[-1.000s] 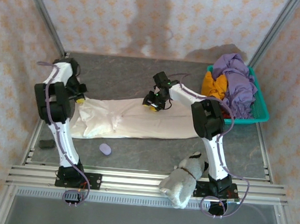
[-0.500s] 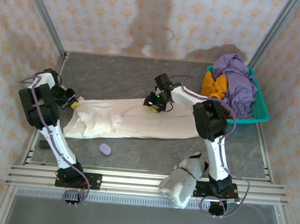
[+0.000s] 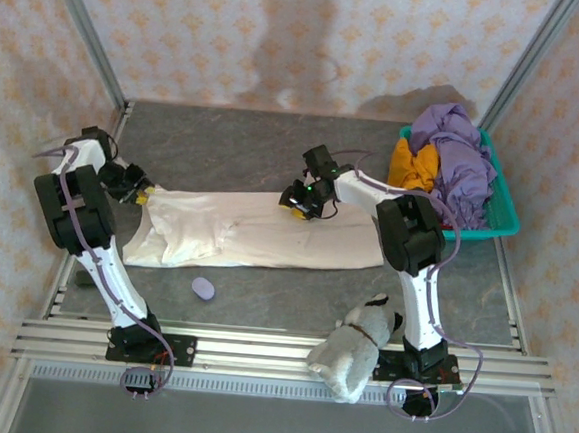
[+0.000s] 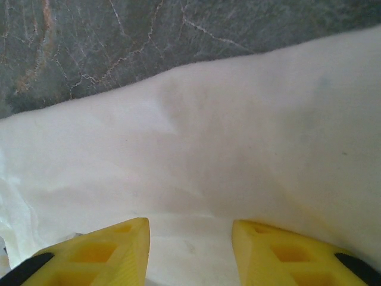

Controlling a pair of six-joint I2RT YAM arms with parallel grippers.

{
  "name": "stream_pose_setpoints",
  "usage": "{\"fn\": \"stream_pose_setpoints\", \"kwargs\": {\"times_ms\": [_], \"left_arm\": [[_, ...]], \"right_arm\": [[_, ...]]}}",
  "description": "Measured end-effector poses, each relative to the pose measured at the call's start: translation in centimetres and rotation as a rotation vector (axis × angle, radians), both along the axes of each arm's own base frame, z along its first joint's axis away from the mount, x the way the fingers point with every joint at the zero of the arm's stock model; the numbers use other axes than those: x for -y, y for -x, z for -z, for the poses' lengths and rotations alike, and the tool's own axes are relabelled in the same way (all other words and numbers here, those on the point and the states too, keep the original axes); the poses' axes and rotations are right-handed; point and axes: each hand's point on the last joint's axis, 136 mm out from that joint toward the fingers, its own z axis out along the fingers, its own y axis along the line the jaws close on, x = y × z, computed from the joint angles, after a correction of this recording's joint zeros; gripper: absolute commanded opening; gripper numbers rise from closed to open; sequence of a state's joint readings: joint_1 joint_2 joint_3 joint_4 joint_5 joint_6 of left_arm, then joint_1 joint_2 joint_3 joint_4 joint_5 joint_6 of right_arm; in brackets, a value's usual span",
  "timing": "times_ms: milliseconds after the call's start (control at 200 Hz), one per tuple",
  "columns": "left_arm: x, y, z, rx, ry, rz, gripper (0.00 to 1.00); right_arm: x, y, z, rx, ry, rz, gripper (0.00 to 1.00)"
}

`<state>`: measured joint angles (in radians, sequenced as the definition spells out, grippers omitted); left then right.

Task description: Fold and stack the t-shirts

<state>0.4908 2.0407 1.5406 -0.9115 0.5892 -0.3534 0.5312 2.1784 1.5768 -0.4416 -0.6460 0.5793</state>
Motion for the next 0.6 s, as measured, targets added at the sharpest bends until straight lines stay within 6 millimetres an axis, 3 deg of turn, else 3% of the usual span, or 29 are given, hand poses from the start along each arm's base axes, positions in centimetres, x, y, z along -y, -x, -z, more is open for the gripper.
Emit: {"fn": "stream_pose_setpoints", "kwargs": {"times_ms": [330, 435, 601], "left_arm": [[-1.2, -3.8, -3.8, 0.076, -0.151, 0.068, 0.34], [-0.8, -4.6, -3.0, 0.057, -0.160, 0.092, 0.34], [0.2, -4.4, 0.1, -0.031, -0.143, 0.136, 0.35]], "right_arm": [[0.1, 0.1, 0.0, -0.016, 0.015, -0.005, 0.43], [0.1, 0.0, 0.0, -0.017, 0.016, -0.004, 0.43], [0.1, 0.1, 0.1, -0.015, 0.017, -0.011, 0.43]]}}
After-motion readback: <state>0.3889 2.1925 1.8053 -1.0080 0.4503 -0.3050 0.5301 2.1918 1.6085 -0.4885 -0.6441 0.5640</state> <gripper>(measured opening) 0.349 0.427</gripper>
